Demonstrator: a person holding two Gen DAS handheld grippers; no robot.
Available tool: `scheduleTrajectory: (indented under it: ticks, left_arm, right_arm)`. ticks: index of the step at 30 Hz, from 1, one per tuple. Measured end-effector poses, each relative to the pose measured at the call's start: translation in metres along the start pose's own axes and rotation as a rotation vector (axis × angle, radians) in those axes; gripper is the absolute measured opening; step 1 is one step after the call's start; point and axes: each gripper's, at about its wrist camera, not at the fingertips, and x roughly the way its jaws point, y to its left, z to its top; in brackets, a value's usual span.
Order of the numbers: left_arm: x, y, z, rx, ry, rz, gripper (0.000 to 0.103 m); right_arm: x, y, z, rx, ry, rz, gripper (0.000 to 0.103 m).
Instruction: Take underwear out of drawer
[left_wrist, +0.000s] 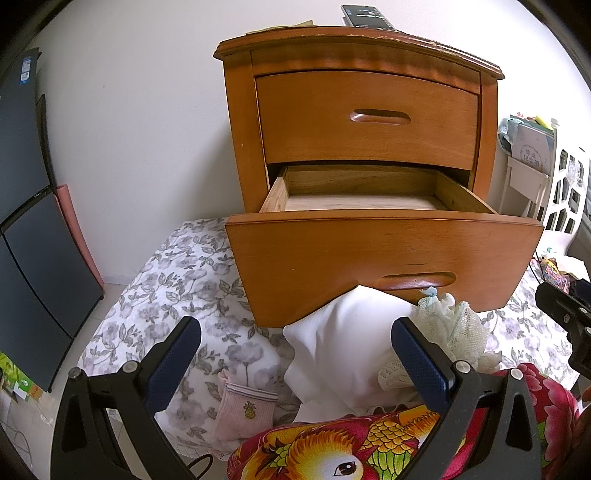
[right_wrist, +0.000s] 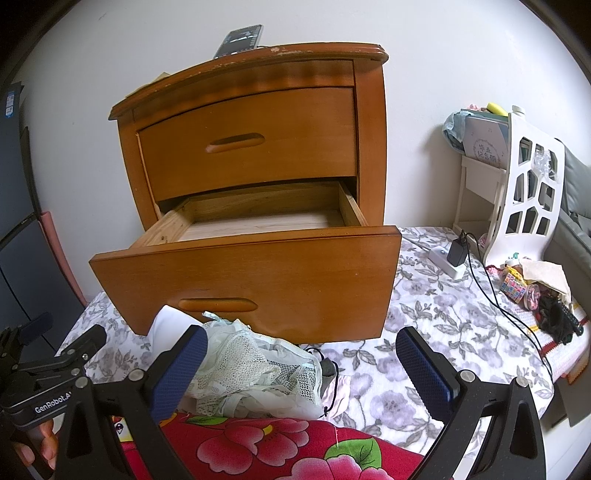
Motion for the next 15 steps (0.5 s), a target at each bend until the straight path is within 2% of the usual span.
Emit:
scheduleTrajectory:
  ticks: [15]
  left_arm:
    - [0.0002,0.0009,-0.0006,-0.001,0.000,0.000,0.103]
  right_arm:
    - [-0.0004,0.0003,-0.0013,0.003,0.003,-0.002,0.103]
